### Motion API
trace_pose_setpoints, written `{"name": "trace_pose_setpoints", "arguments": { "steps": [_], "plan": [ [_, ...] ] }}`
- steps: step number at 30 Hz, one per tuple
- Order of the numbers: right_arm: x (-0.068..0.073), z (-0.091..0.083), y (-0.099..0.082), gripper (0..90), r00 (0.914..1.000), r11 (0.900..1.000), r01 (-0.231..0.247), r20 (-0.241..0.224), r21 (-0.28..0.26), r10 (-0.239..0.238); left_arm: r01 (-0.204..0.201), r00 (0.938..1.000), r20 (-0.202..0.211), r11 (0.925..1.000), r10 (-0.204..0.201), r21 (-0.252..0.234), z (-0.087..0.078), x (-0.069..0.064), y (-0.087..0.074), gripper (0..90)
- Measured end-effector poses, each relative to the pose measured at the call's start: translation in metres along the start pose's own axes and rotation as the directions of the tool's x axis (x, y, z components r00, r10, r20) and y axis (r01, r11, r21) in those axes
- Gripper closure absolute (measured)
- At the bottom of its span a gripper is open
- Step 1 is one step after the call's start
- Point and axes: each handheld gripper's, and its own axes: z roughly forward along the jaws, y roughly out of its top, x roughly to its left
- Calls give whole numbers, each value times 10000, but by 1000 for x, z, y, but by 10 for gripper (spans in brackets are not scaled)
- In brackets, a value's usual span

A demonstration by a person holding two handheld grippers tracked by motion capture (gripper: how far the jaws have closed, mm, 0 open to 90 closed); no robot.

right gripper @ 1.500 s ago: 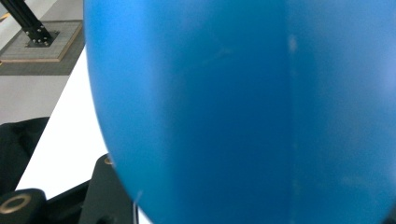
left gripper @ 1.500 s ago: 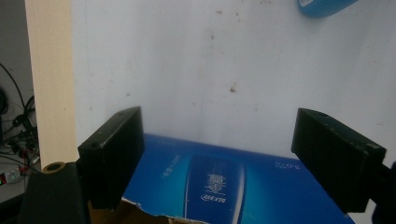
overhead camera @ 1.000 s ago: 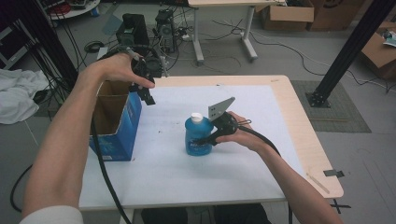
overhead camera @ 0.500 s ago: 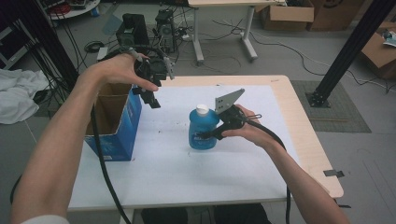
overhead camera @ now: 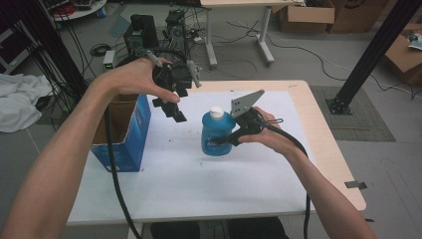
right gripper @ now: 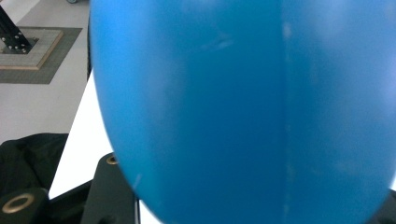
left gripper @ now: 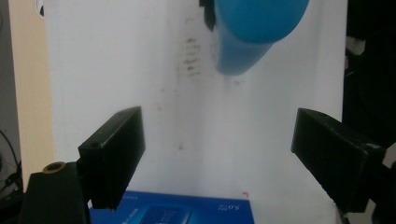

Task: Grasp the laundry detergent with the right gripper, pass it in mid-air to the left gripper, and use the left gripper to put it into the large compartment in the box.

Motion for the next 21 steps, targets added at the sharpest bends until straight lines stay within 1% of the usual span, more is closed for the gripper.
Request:
{"name": "trace_pose_setpoints", "arguments": {
  "steps": [2,5,9,11,15,21],
  "plan": [
    [0,-1,1,445,10000,10000,15,-12,-26,-15,-27,9999,134,9999,29,-112,1,-3,4,180],
    [1,-3,1,445,10000,10000,-17,1,-20,17,77,9996,277,9998,-71,-208,6,-8,11,178],
    [2,-5,1,445,10000,10000,1,-93,31,0,199,9990,399,9996,-191,-199,13,-9,19,178],
    [2,-5,1,445,9999,9999,66,-121,80,-65,189,9986,507,9994,-174,-302,15,-10,22,178],
    [3,-6,1,445,9997,9999,43,-243,121,-41,8,9980,636,9993,16,-385,18,-12,29,178],
    [2,-6,0,445,9996,9999,46,-287,92,-43,-147,9978,634,9994,166,-302,27,-15,38,178]
  ]
}}
